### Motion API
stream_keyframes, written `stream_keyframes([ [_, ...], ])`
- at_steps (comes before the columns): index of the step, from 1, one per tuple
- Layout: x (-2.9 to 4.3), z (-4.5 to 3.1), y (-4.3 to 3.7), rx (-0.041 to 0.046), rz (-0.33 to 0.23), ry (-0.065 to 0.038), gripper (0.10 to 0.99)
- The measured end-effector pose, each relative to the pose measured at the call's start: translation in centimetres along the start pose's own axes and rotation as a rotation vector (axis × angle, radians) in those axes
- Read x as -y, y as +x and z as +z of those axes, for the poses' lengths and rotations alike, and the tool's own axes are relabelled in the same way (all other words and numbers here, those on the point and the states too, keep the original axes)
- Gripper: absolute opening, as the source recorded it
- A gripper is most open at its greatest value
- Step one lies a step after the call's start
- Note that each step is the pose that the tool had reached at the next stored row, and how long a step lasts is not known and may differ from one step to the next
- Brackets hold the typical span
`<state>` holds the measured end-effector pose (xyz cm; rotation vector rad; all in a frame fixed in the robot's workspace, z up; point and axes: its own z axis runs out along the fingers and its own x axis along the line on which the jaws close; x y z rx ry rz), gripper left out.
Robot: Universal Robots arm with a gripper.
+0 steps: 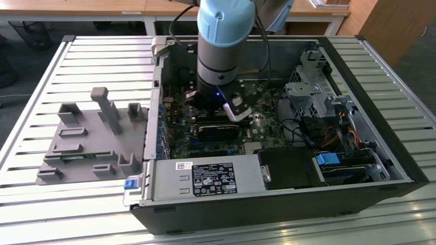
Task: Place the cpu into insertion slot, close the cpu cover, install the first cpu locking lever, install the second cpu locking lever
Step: 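Install the second cpu locking lever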
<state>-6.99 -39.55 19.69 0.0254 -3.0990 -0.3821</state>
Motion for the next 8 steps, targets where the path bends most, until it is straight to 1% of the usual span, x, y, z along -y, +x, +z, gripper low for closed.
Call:
stream_keyframes([
  [8,0.07,0.31,0.12,0.0002,0.000,-0.014,0.106],
])
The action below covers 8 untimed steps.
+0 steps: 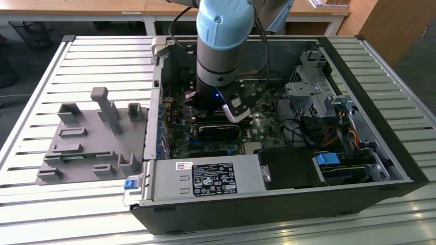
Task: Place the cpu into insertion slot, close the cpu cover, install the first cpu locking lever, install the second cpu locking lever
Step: 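Install the second cpu locking lever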
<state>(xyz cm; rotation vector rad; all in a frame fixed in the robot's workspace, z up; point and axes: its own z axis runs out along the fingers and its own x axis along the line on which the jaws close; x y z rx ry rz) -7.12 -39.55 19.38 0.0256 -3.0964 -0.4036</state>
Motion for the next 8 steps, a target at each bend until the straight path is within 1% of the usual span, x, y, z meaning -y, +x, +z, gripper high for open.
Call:
stream_keyframes([
  [3,0.03,0.14,0.08,0.0002,0.000,-0.005,0.106],
  [8,0.10,0.42,0.43,0.0000,0.000,-0.006,0.106],
])
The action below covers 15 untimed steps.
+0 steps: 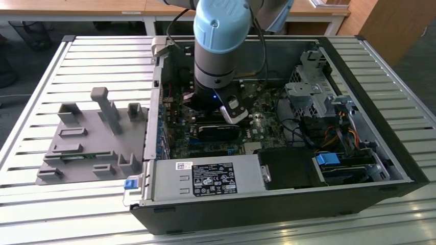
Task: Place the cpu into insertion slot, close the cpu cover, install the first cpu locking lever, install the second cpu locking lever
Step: 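Install the second cpu locking lever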
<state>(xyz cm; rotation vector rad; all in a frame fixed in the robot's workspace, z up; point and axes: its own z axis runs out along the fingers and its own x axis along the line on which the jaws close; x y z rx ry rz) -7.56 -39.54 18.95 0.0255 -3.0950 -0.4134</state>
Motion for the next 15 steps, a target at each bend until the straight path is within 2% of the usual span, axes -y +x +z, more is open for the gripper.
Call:
stream_keyframes([
  [5,0.00,-0.02,0.02,0.0003,0.000,0.000,0.106],
  [15,-0.34,-1.24,0.04,0.0005,0.001,-0.002,0.106],
])
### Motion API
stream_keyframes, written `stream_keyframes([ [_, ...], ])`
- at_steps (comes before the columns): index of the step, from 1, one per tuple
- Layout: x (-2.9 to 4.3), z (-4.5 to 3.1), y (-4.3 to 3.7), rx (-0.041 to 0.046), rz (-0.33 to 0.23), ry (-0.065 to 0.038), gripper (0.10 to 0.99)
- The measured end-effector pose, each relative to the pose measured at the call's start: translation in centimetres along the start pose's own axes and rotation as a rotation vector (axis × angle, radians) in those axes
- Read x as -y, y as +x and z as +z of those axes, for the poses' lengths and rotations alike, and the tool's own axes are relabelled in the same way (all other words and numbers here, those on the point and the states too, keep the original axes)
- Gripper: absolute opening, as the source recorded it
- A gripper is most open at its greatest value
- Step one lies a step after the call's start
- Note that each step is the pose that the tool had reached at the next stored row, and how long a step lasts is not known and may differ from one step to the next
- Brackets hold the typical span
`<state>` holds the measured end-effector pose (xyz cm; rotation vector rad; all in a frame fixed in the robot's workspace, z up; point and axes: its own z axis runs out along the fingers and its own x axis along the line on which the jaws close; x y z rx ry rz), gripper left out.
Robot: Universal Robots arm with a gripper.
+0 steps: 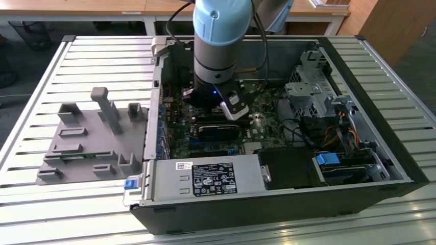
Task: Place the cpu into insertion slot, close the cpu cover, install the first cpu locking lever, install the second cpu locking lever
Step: 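Install the second cpu locking lever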
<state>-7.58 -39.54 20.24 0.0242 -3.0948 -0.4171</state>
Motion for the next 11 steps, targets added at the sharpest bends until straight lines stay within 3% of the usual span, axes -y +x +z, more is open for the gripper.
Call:
stream_keyframes([
  [11,-0.48,-1.44,0.02,0.0003,0.001,0.000,0.106],
])
